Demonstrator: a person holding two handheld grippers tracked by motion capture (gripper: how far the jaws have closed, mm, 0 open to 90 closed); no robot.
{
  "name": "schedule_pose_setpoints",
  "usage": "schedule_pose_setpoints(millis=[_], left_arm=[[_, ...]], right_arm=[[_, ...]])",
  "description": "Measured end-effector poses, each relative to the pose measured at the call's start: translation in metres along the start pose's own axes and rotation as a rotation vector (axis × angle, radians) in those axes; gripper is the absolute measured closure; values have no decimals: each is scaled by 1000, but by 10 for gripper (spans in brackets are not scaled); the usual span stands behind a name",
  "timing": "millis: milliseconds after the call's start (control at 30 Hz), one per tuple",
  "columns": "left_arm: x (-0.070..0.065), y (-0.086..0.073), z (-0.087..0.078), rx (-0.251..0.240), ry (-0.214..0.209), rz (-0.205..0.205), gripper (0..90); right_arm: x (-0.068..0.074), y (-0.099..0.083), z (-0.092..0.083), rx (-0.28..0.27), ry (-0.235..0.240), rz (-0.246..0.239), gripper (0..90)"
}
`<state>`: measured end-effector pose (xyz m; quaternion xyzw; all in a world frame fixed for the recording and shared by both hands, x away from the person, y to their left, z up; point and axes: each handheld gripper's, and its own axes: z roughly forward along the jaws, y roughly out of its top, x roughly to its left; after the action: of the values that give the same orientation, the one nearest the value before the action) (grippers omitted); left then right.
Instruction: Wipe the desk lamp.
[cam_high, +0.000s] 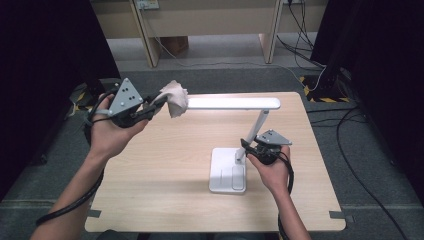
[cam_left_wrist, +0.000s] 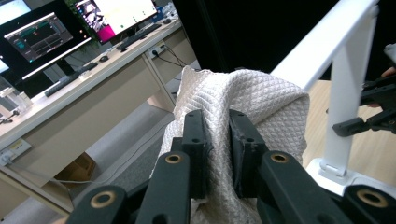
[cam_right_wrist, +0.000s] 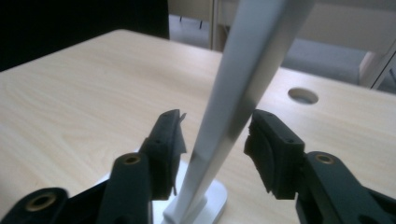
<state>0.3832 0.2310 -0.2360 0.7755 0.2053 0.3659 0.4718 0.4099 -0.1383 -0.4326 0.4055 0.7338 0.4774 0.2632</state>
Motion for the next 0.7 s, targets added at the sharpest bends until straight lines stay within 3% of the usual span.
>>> schedule_pose_setpoints(millis=[100,367,500,700], left_arm=[[-3,3,-1,-7,-12,3,783],[-7,8,14,26,-57,-2,783],[-9,8,20,41,-66,-6,784],[-10,10,22,40,-67,-5,786]], right_arm=[[1,-8,-1,57,24,5,511],[10,-42,12,280,107,5,629],[13,-47,20,298,133,-9,663],[13,-50,25,332,126,-29,718]])
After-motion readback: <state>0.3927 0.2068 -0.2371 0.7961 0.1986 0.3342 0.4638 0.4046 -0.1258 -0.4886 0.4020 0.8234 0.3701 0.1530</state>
